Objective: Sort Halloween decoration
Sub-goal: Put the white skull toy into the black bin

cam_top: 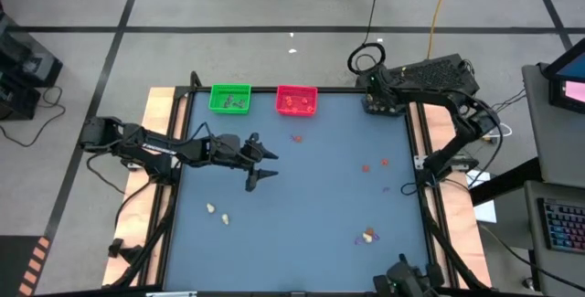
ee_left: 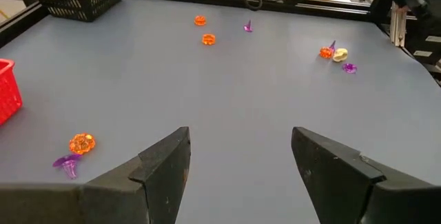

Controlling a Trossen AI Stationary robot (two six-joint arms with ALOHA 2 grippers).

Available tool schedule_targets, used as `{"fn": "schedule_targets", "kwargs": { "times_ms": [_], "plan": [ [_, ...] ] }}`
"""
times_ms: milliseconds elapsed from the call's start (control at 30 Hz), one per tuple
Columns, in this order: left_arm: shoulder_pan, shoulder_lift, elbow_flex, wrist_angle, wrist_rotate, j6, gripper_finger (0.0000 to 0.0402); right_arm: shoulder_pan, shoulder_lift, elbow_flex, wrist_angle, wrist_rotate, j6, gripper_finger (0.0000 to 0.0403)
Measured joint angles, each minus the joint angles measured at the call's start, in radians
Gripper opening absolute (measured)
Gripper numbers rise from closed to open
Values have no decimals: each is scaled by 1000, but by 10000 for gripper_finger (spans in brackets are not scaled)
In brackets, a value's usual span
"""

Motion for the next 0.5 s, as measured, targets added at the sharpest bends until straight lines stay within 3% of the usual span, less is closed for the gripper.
{"fn": "schedule_targets", "kwargs": {
  "times_ms": [500],
  "plan": [
    [0, 0, 0, 3, 0, 0, 258, 68, 24, 4, 28, -111, -100, 84]
  ]
}}
